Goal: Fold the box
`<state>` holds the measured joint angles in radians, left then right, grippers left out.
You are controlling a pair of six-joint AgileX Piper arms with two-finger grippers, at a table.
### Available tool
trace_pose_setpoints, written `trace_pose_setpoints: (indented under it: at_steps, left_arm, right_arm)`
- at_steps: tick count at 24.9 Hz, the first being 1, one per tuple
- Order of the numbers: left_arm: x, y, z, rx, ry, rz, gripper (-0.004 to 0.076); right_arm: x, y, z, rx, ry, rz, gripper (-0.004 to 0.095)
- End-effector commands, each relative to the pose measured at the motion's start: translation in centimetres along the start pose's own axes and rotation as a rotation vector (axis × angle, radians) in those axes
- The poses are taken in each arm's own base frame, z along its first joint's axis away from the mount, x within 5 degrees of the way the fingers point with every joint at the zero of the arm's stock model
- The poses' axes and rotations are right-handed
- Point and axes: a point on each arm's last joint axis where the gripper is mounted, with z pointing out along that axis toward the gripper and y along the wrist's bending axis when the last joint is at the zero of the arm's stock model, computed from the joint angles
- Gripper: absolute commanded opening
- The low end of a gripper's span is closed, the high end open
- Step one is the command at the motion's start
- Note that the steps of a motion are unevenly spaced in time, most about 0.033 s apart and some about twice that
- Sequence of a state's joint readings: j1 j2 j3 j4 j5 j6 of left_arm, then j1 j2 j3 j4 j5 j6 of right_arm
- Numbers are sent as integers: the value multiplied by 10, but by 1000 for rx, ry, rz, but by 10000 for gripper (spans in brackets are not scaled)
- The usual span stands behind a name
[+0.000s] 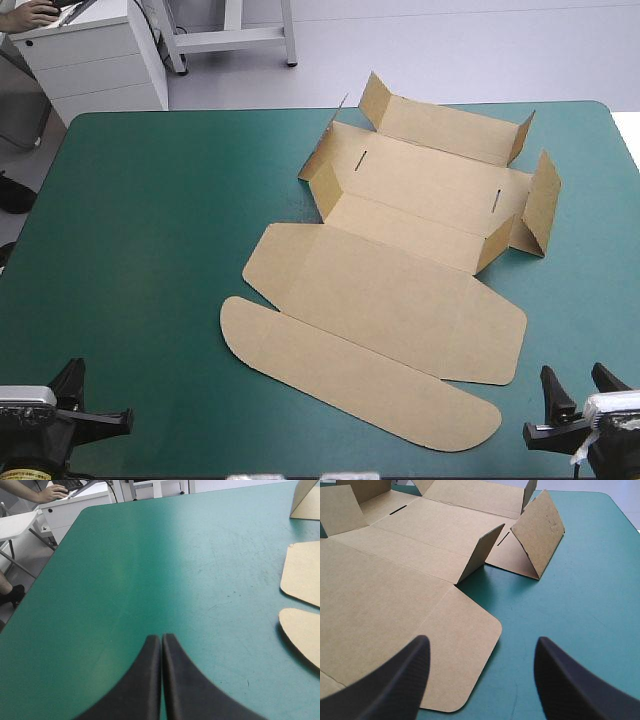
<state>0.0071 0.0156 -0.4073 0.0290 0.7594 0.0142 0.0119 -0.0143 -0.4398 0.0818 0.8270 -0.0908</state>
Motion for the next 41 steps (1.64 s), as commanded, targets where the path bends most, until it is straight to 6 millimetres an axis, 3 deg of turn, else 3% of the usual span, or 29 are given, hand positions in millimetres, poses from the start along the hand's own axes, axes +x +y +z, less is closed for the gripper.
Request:
trace_pose_setpoints:
  at_steps: [1, 7, 10, 16, 22, 26, 29, 32, 35, 41]
  left_arm:
    - [-14, 0, -1, 5, -77, -1, -10]
    - [-14, 0, -1, 5, -77, -1, -10]
    - [-14, 0, -1, 5, -77, -1, -10]
    - [-14, 0, -1, 5, -77, -1, -10]
    - [-14, 0, -1, 5, -77, -1, -10]
    - [-14, 0, -1, 5, -77, -1, -10]
    - [-14, 0, -1, 5, -77, -1, -10]
    - [-14, 0, -1, 5, -77, -1, -10]
    - [-14, 0, -1, 5, -77, -1, -10]
    - [-14, 0, -1, 5, -77, -1, -10]
  right_arm:
    - [-15, -1, -5, 3, -93, -5, 657]
    - [-15, -1, -5, 4, -95, 1, 657]
    - [-21, -1, -5, 1, -110, 88, 657]
    - [-58, -2, 6, -6, -29, 259, 657]
    - [-112, -1, 42, -50, 103, 356, 657]
    - [-151, -2, 90, -59, 214, 460, 657]
    - [-169, -5, 148, -35, 356, 490, 657]
    - [-169, -6, 181, -19, 474, 504, 657]
    - [-163, -10, 233, 18, 664, 538, 657]
    - [-142, -39, 289, 37, 852, 695, 657]
